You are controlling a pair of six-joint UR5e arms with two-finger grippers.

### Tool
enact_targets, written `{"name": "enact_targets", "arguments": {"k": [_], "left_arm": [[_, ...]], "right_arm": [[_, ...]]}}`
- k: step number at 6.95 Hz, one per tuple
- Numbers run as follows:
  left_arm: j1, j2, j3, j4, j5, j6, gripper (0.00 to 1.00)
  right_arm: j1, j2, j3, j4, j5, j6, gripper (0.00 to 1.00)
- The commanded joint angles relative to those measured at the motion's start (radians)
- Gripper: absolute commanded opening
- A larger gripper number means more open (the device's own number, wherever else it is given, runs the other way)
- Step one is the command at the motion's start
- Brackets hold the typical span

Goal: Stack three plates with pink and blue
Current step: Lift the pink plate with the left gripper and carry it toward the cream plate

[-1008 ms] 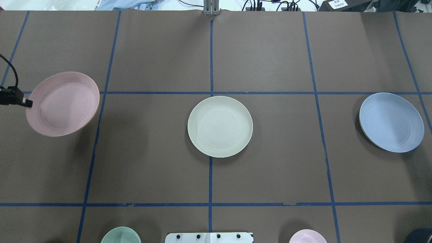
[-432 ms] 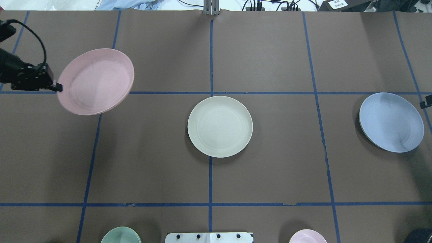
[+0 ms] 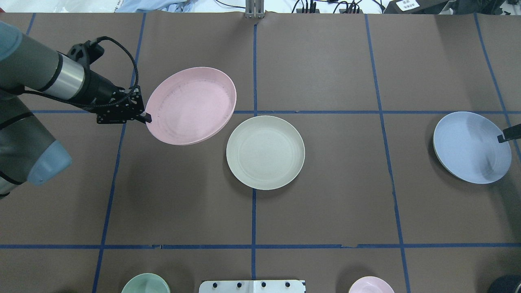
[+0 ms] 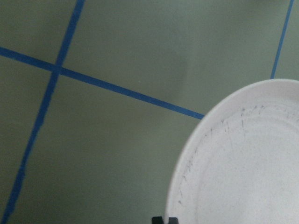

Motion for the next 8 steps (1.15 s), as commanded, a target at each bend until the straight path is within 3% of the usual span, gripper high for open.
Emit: {"name": "enact_targets", "arguments": {"k": [1,2,3,4,5,6,8], "left_arm": [[0.037,-0.038,0.019,0.000,0.043,-0.025,0.00],[0.063,-0.061,0.053,0.000,0.080,-0.028,0.00],[0.094,-0.101,0.086,0.000,0.133,-0.044,0.00],[0.115,-0.127,0.108,-0.001,0.139,-0.077,0.00],[0.126,-0.129,0.108,-0.001,0.142,-0.082,0.00],[0.143,-0.130,0.116,-0.001,0.166,-0.084,0.00],[0.168,-0.196,0.198,-0.004,0.203,-0.084,0.00]], "right_arm": [[-0.025,0.004,-0.048,0.001,0.002,-0.003,0.95],[-0.029,0.004,-0.050,-0.001,0.003,0.000,0.89],[-0.031,0.004,-0.050,-0.001,0.008,0.002,0.75],[-0.031,0.004,-0.050,-0.002,0.012,0.002,0.55],[-0.031,0.004,-0.050,-0.004,0.012,0.000,0.23],[-0.031,0.004,-0.050,-0.002,0.017,-0.003,0.00],[-0.028,0.002,-0.041,0.002,0.082,0.009,0.00]]}}
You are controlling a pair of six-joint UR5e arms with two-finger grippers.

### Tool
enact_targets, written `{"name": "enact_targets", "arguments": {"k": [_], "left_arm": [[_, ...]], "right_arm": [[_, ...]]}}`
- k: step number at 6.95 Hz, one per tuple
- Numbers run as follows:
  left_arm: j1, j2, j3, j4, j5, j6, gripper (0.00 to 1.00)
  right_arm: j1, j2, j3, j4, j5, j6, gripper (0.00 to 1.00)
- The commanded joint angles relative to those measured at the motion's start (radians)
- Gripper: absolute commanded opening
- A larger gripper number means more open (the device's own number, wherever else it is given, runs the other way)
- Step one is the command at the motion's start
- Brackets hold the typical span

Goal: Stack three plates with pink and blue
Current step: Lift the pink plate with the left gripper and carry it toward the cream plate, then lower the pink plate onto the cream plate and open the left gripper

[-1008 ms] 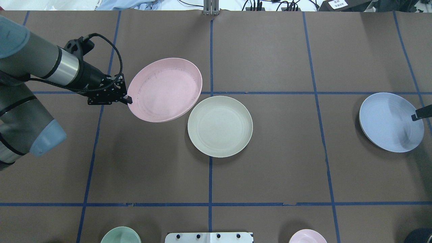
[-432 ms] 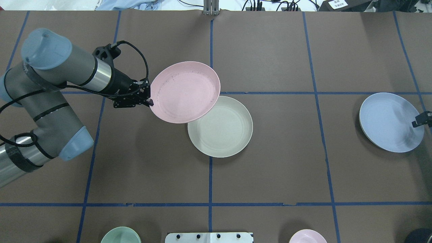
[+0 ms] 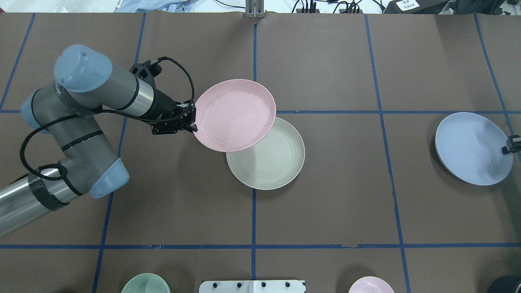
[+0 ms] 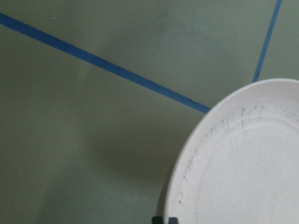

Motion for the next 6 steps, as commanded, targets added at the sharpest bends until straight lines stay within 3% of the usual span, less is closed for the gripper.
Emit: {"name": "enact_targets", "arguments": {"k": [1,3,6], "left_arm": [[0.040,-0.034,0.042,-0.006,0.037,-0.025,0.00],[0.098,-0.061,0.055,-0.006,0.095,-0.048,0.00],[0.156,-0.088,0.061,-0.006,0.174,-0.067,0.00]], "right_arm": [[0.011,0.005,0.009,0.002,0.124,0.015,0.00],[0.063,0.014,0.074,0.002,0.154,0.016,0.00],[0.116,0.049,0.082,-0.007,0.237,0.039,0.00]]}}
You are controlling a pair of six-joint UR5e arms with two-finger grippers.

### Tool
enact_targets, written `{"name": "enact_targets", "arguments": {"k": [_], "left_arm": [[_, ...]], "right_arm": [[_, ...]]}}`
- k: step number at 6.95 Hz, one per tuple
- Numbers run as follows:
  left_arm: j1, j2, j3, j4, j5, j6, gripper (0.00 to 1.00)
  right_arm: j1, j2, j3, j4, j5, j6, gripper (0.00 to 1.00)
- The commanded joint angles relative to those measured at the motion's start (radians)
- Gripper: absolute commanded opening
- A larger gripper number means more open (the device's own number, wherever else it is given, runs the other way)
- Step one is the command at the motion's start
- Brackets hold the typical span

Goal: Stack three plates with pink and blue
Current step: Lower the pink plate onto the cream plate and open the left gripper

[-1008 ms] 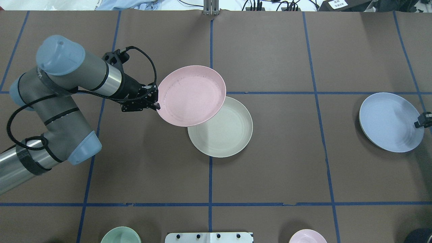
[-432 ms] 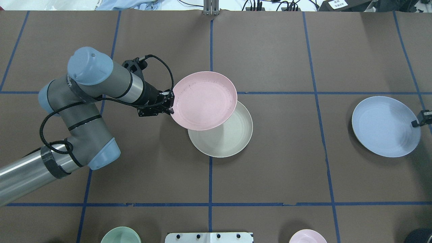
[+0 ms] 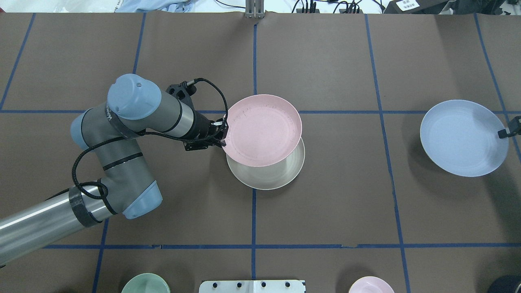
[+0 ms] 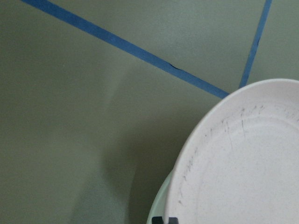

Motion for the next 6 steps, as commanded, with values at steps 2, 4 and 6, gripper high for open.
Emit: {"name": "enact_targets", "arguments": {"k": [2,4,6], "left_arm": [[0.043,0.009,0.003,0.000,0.054,0.004,0.00],[0.046,0.012,-0.005,0.000,0.054,0.006,0.00],[0.077,0.016,-0.004,0.000,0.057,0.006,0.95]], "right_arm": [[0.016,0.028,0.003,-0.005,0.032,0.034,0.00],[0.016,0.031,0.003,-0.005,0.032,0.037,0.00],[0.016,0.033,0.003,-0.007,0.030,0.042,0.00]]}}
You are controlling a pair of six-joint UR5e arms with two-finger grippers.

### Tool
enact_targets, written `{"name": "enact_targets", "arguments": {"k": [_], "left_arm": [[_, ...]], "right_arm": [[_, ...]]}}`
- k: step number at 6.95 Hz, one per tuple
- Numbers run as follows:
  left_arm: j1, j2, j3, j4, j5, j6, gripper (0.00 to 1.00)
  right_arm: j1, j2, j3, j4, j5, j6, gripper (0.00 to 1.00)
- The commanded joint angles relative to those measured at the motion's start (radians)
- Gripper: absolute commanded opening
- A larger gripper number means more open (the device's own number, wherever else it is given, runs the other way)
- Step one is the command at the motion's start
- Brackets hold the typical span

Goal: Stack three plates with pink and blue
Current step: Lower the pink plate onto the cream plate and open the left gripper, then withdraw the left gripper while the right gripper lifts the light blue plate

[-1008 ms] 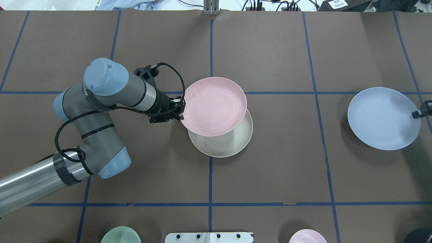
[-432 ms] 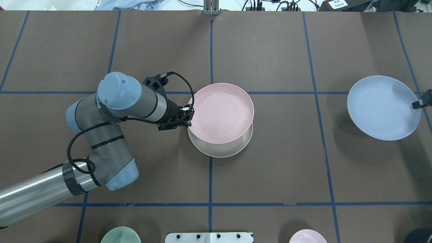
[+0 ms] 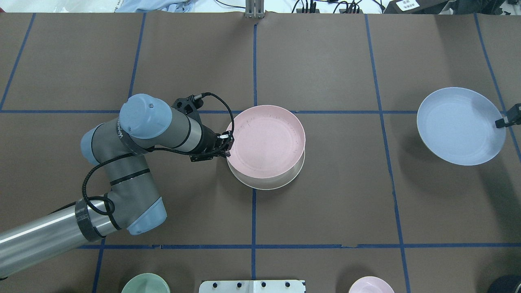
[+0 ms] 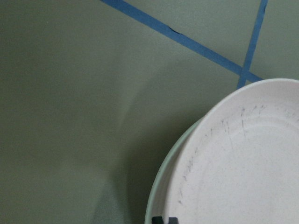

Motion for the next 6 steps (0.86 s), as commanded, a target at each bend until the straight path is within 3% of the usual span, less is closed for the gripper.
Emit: {"name": "enact_targets", "arguments": {"k": [1,3,6], "left_arm": [[0.022,0.001,-0.007,0.002,0.022,0.002,1.00],[0.013,0.053,-0.091,0.006,0.015,0.005,1.00],[-0.111,0.116,-0.196,0.090,-0.056,0.177,1.00]], "right_arm": [[0.000,0.003,0.002,0.001,0.000,0.004,0.00],[0.000,0.041,0.014,-0.001,0.016,0.054,0.00],[-0.072,0.139,0.075,0.003,0.018,0.283,0.00]]}}
